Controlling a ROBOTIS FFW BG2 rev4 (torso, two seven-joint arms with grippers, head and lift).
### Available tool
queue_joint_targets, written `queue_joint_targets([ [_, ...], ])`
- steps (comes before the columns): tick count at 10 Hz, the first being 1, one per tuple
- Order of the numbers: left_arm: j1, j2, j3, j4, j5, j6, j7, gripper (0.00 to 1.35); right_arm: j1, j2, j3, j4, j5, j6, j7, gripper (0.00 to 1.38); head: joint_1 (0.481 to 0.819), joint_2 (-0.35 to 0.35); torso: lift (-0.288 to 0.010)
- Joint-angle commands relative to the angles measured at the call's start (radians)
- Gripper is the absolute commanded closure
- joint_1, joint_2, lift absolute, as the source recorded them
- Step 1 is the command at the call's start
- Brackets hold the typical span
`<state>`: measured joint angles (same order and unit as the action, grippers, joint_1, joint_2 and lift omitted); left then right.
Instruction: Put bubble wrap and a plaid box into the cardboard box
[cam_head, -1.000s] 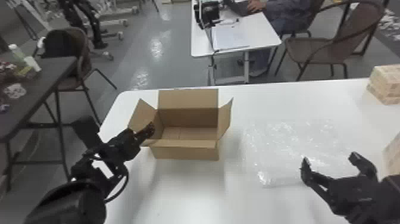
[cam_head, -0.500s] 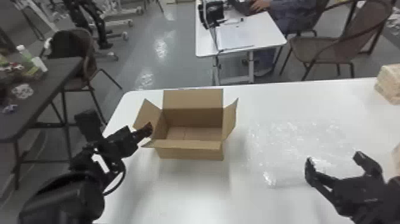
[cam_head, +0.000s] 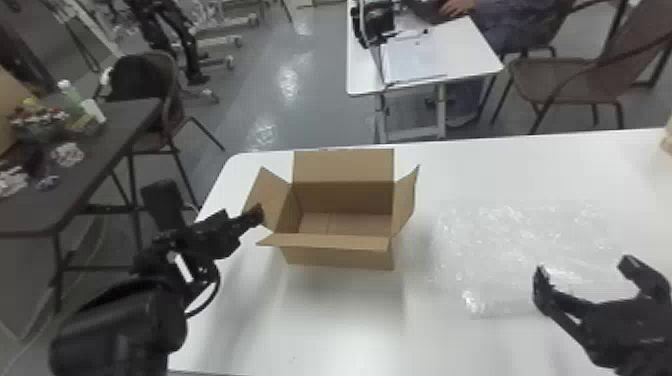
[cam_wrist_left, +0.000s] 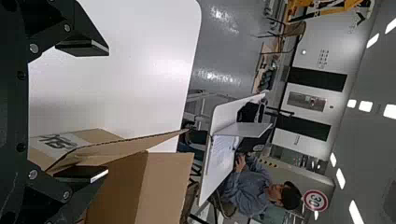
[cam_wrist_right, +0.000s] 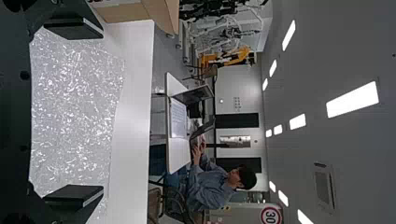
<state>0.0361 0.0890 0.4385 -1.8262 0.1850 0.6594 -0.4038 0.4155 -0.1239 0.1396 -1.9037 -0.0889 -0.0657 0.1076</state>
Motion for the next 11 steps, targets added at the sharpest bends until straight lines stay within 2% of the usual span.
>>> queue_joint_targets([
  [1, -0.016, 0.003, -0.007, 0.021, 0.013, 0.000, -0.007, 0.54, -0.001, 0.000, 0.002, 0.002, 0.000, 0.000, 0.000, 0.12, 0.695, 0.271, -0.110],
  [2, -0.021, 0.000, -0.011, 0.025, 0.036, 0.000, -0.009, 0.59, -0.001, 0.001, 0.002, 0.003, 0.000, 0.000, 0.000, 0.12, 0.695, 0.265, -0.110],
  [3, -0.022, -0.002, -0.014, 0.027, 0.050, 0.008, -0.009, 0.77, -0.001, 0.001, 0.003, 0.006, 0.000, 0.000, 0.000, 0.12, 0.695, 0.260, -0.110],
  [4, -0.022, -0.009, -0.021, 0.022, 0.047, 0.011, 0.002, 1.13, -0.001, 0.001, 0.003, 0.009, -0.002, 0.000, 0.000, 0.12, 0.695, 0.254, -0.110],
  [6, -0.019, -0.028, -0.018, 0.019, 0.076, 0.011, 0.011, 1.23, -0.001, 0.003, 0.003, 0.014, -0.005, 0.000, 0.000, 0.12, 0.695, 0.243, -0.110],
  [10, 0.004, -0.049, -0.029, -0.041, 0.123, -0.027, 0.029, 1.23, -0.003, 0.003, 0.003, 0.018, -0.006, 0.004, 0.000, 0.12, 0.695, 0.231, -0.110],
  [11, 0.010, -0.058, -0.035, -0.073, 0.111, -0.043, 0.029, 1.23, -0.003, 0.003, 0.003, 0.018, -0.006, 0.004, 0.000, 0.12, 0.695, 0.228, -0.110],
])
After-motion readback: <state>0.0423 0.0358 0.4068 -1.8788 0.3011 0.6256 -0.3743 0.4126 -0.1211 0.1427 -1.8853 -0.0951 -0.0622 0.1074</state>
